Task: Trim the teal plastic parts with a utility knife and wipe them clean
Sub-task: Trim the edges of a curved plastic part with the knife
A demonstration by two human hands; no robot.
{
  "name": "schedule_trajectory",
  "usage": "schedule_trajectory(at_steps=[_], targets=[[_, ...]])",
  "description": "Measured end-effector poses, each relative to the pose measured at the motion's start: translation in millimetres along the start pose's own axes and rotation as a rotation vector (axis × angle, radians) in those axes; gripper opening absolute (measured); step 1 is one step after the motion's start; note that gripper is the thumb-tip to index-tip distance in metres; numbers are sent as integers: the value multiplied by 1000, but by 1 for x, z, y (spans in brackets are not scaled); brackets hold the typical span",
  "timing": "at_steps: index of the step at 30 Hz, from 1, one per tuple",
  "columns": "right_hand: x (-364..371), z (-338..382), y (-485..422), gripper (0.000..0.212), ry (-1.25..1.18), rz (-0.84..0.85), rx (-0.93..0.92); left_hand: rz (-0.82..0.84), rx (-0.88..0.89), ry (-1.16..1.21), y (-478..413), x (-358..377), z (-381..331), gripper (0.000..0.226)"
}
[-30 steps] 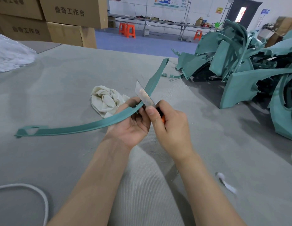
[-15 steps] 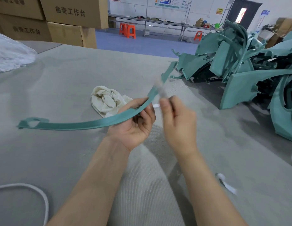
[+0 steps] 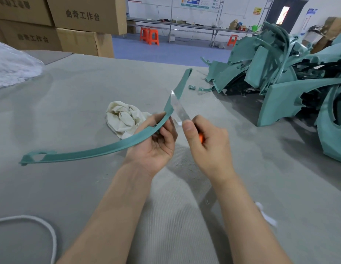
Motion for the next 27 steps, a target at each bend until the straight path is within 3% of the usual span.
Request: schedule_trajectory(at_steps=[9, 13, 18, 27], targets=[[9, 3, 3, 57, 20, 106, -20, -27, 133, -31, -2, -2, -4, 18], [9, 3, 3, 56, 50, 90, -17, -40, 149, -36, 0, -1, -4, 5], [9, 5, 2, 41, 68, 67, -9, -35, 112, -48, 1, 1, -1, 5], [10, 3, 3, 39, 82, 30, -8, -19, 60, -25, 2, 3, -2, 7]])
Point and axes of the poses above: each hand's wrist, its own y-axis away from the middle knuckle, its own x-axis out of the palm, z = x × y, the point moved 5 cm from there along -y, towards the middle knuckle, and after that the axes turned 6 degrees about y, right-handed, at the moved point
